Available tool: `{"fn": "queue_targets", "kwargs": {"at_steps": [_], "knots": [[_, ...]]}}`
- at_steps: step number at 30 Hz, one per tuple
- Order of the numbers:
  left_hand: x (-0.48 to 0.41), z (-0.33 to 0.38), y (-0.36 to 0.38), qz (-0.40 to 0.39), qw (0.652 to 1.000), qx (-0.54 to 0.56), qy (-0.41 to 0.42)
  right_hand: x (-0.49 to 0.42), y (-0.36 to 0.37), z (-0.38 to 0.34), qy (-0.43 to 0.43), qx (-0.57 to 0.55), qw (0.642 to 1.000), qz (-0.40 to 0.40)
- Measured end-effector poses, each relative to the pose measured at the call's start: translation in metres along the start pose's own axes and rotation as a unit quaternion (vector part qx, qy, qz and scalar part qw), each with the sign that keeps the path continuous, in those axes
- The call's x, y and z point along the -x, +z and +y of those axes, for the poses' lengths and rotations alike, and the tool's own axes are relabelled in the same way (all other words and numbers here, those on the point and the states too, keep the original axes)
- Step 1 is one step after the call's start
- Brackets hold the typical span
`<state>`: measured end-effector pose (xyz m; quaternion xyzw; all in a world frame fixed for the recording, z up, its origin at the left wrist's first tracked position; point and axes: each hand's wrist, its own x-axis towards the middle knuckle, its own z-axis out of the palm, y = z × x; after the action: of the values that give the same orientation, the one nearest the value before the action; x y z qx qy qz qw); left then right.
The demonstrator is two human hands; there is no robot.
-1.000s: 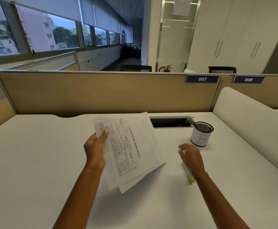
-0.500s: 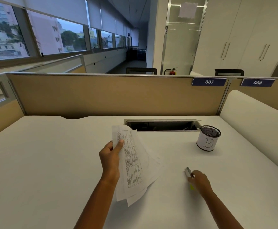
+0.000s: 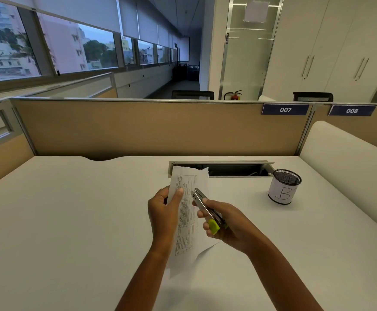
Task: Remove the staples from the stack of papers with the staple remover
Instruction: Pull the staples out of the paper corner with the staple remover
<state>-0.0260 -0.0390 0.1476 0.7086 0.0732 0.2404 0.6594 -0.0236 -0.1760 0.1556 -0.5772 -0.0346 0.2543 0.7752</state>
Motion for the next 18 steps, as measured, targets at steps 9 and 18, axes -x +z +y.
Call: {"fn": "queue_targets", "kwargs": {"at_steps": [9, 18], "knots": [[0.002, 0.009, -0.001, 0.006, 0.995, -0.049, 0.09, 0.006, 0.016, -0.017, -0.029, 0.028, 0.999, -0.002], [0.004, 0.012, 0.0, 0.016, 0.987, -0.079, 0.139, 0.012, 0.019, -0.021, -0.028, 0.024, 0.999, 0.01]]}}
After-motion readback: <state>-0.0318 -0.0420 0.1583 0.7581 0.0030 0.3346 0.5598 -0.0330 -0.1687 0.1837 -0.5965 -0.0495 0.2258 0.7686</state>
